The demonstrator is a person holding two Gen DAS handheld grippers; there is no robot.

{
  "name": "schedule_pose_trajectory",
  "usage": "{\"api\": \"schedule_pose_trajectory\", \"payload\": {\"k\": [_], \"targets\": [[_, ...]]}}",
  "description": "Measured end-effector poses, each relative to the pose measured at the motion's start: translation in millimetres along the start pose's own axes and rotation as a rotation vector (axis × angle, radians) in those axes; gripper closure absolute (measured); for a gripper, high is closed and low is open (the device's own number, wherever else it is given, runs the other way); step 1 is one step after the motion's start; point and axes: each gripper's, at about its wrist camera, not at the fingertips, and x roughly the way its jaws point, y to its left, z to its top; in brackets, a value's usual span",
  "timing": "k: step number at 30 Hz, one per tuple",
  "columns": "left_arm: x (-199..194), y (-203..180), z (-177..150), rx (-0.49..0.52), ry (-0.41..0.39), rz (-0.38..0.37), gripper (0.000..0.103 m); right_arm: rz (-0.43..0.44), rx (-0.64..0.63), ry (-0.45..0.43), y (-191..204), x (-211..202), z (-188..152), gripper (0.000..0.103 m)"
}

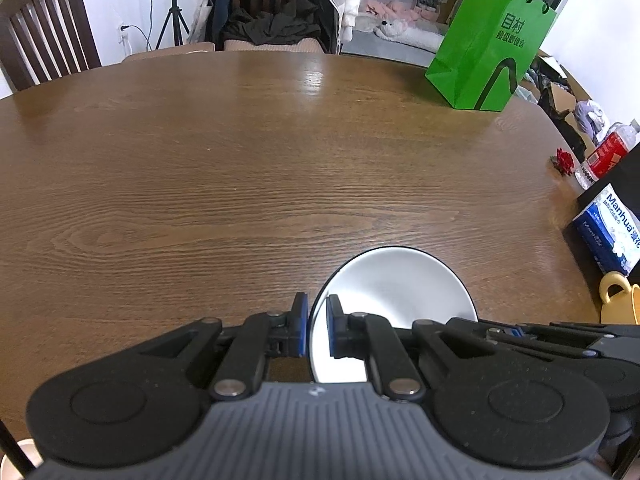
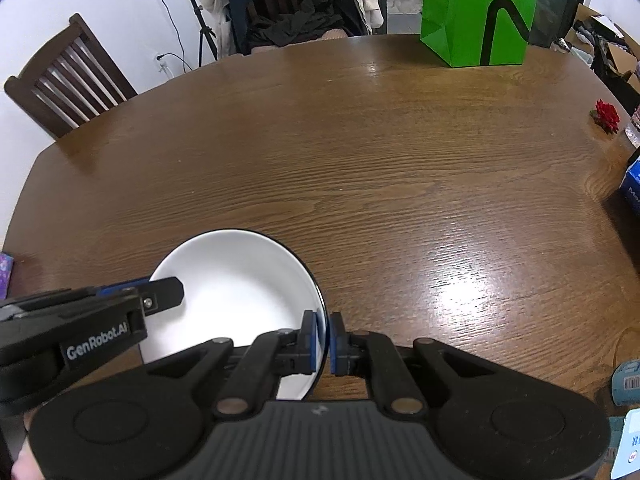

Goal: Organize plates and bowls
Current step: 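Lift the small white bowl and carry it toward the nested bowls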

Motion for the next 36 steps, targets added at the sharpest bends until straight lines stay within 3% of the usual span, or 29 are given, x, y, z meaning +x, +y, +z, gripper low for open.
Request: {"api": "schedule_pose_trajectory", "payload": {"k": [36], "targets": [[-70,-4,-55,-0.022,-0.077,0.043,0.093,0.040,-0.051,-0.061,14,-55,-51,0.097]]}}
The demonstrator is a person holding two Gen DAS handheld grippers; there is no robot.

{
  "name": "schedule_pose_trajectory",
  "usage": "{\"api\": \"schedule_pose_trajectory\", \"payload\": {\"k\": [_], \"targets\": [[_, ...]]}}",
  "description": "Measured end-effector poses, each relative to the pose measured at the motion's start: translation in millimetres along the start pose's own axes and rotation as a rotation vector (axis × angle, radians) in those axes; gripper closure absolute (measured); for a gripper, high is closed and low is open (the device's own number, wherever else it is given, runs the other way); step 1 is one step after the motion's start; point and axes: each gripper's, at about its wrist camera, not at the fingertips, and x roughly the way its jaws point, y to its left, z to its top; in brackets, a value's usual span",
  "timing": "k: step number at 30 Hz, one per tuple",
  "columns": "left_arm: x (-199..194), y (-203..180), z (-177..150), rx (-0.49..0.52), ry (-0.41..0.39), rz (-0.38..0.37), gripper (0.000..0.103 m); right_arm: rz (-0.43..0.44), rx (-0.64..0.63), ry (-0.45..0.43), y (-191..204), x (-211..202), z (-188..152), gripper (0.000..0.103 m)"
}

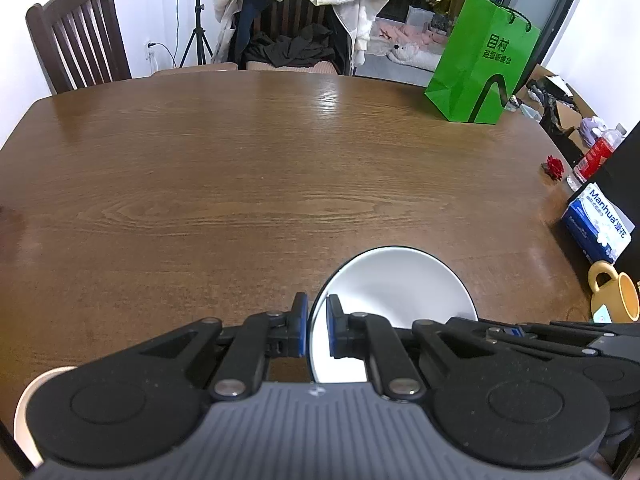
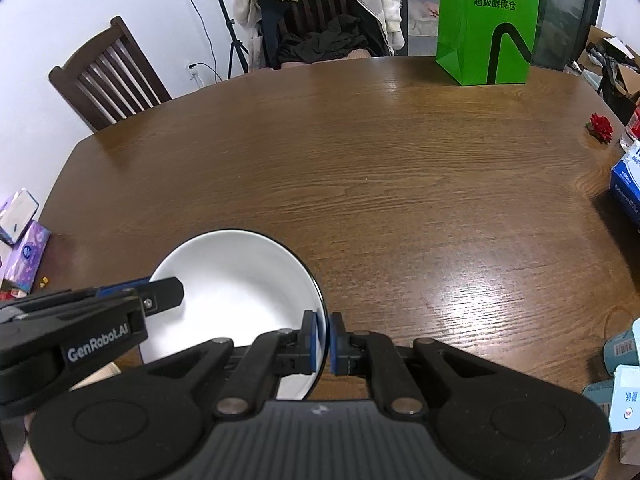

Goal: Organize plates and bowls
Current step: 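Lift the small white bowl and carry it toward the nested bowls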

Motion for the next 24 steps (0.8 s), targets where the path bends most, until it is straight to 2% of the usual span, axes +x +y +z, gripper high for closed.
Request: {"api": "schedule_pose_trajectory", "payload": {"k": [24], "targets": [[-31,-18,-30,0.021,-0.020,-0.007,0.093,-0.005,0.009,-0.027,-12,-36,-37,0.097]]}}
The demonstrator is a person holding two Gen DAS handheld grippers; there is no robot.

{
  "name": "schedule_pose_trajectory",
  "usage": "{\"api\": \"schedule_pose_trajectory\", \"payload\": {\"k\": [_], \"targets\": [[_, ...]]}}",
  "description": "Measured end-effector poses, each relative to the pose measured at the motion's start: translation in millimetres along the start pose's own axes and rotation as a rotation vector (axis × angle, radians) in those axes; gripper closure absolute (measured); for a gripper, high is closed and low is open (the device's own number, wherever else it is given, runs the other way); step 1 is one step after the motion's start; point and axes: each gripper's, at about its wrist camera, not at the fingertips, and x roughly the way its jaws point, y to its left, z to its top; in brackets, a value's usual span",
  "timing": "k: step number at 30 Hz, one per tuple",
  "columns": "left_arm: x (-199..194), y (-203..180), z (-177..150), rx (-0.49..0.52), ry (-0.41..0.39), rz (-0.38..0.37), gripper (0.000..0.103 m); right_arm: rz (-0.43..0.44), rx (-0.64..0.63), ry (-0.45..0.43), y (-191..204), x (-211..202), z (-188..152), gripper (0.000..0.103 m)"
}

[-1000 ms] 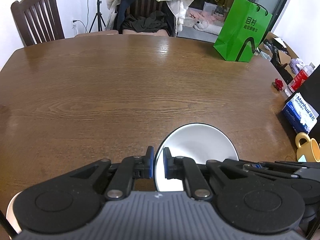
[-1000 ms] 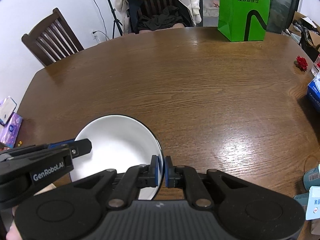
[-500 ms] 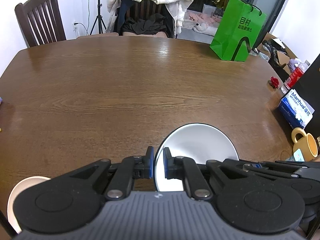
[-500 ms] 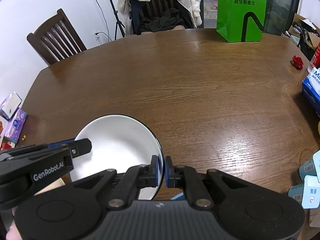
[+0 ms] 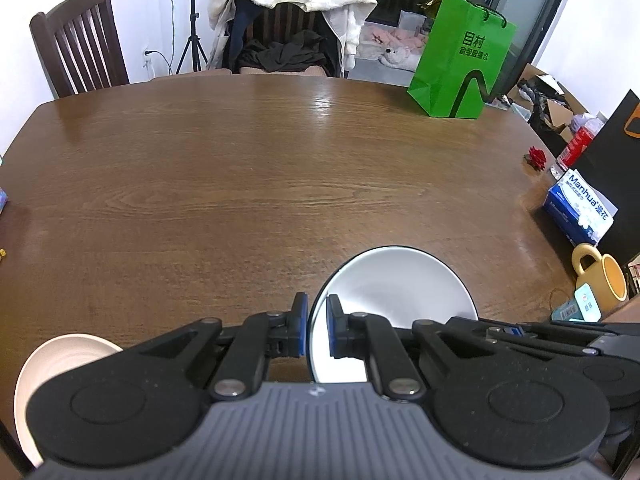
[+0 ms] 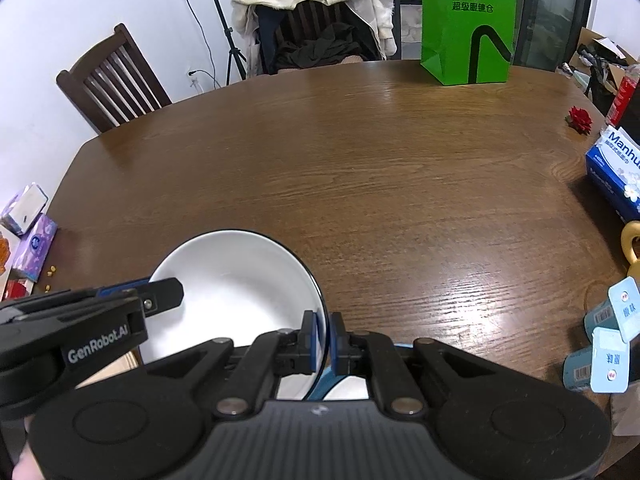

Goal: Organize plates and bowls
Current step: 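Lift the small white bowl and carry it toward the nested bowls, then lower the small white bowl with both grippers over the blue bowl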

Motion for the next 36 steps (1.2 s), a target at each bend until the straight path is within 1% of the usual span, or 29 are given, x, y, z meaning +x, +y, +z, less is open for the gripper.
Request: {"api": "schedule_pose_trajectory", "payload": {"k": [17,36], "targets": [[-7,-31,-13,0.049,0.005,-0.028,0.093,-0.022,0.039,-0.013,-22,-20,-22,0.097],[2,-75,-27,0.122,0.040,-0.081,0.093,-0.068,0.118,-0.009,-69,-30,-43,0.097]]}}
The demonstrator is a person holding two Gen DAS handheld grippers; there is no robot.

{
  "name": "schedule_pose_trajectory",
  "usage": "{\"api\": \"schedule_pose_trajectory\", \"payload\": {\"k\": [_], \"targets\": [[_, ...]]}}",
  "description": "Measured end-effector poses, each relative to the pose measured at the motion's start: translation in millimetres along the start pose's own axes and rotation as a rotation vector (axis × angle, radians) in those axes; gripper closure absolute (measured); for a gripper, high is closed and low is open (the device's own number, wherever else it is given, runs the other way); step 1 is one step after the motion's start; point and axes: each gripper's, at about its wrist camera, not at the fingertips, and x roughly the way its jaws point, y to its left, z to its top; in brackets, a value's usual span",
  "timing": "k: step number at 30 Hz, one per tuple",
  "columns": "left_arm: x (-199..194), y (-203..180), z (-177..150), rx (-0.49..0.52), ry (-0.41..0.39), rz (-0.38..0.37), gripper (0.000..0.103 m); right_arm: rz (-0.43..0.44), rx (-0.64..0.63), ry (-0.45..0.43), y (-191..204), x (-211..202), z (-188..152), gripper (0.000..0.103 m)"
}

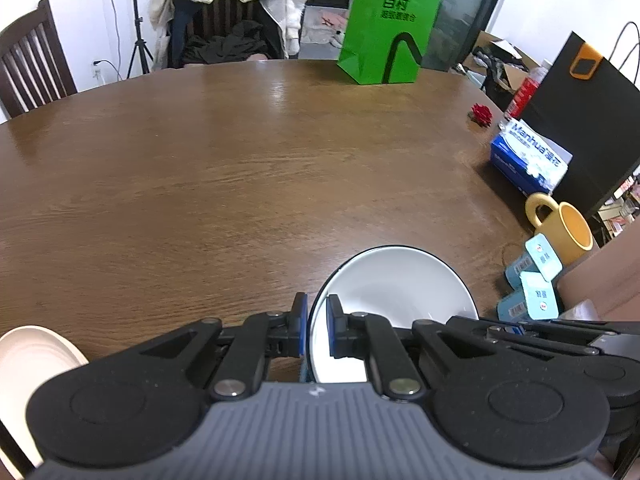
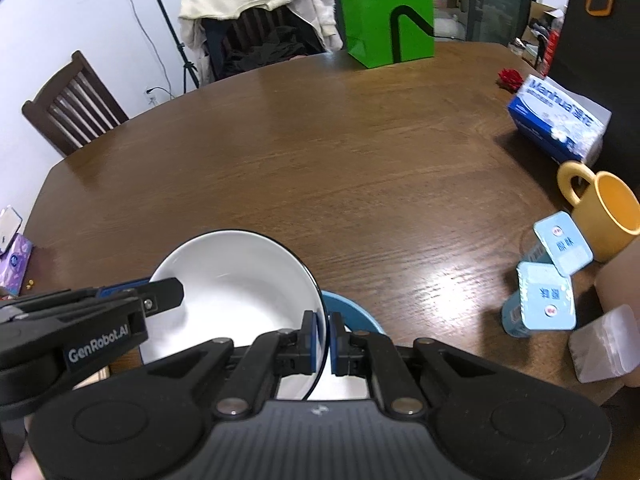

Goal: Organize plates and bowls
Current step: 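Lower the small white bowl with both grippers over the blue bowl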

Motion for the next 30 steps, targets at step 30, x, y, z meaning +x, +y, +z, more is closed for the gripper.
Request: {"api": "schedule_pose_trajectory", "payload": {"k": [30], "targets": [[28,-27,-14,0.038,0.064,-0.012,0.093,-0.033,0.043,0.036,-38,9,-17,0.097]]}}
